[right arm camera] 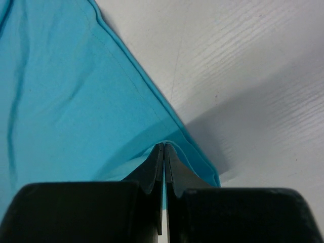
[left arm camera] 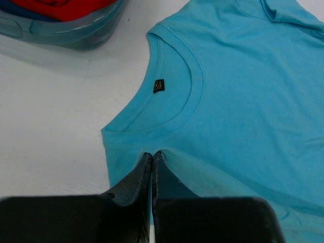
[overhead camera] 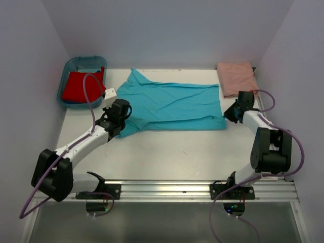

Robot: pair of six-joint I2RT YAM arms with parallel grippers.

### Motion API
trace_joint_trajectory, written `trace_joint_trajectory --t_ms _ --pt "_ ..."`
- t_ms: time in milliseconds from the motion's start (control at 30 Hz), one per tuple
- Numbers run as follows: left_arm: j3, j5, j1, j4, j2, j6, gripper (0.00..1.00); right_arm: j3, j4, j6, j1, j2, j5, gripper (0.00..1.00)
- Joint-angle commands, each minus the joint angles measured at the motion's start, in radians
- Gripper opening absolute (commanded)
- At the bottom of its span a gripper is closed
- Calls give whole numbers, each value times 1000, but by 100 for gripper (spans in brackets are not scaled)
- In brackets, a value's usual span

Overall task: Fold and stack the t-shirts
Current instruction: Fold the tshirt

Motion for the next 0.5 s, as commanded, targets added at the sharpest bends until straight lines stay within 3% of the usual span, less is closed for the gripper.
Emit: trace_joint_trajectory --t_ms 0,467 --pt "30 -12 21 75 12 23 0 39 53 -32 -1 12 -32 0" --pt "40 17 56 115 47 32 0 90 92 -54 -1 73 -52 0"
